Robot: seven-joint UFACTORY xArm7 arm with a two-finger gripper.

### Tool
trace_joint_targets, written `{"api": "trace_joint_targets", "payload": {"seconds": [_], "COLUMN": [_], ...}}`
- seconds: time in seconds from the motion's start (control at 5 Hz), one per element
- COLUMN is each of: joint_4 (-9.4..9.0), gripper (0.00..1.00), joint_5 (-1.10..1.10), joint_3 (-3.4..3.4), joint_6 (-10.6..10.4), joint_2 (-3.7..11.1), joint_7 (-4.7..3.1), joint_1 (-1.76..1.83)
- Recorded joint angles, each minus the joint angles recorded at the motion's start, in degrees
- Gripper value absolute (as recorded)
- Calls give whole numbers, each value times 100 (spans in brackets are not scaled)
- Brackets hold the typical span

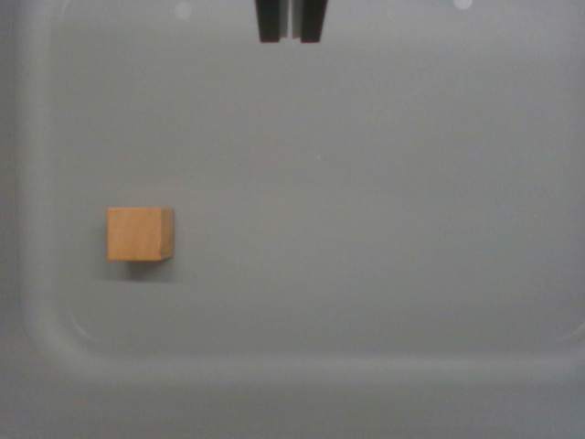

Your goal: Push wooden cube

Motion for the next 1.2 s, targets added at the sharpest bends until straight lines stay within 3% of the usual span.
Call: {"api": "trace_joint_targets", "payload": {"seconds": [0.2,0.4,0.6,0.8,1.0,1.2], "joint_4": [0,-101,-101,-214,-214,-339], "gripper": [0,0,0,0,0,0], "joint_5": [0,27,27,57,57,91], "joint_3": [0,-31,-31,-65,-65,-103], "joint_6": [0,-174,-174,-370,-370,-587], "joint_2": [0,88,88,188,188,297], "joint_7": [0,-88,-88,-187,-187,-296], "joint_1": [0,-38,-38,-82,-82,-129]}}
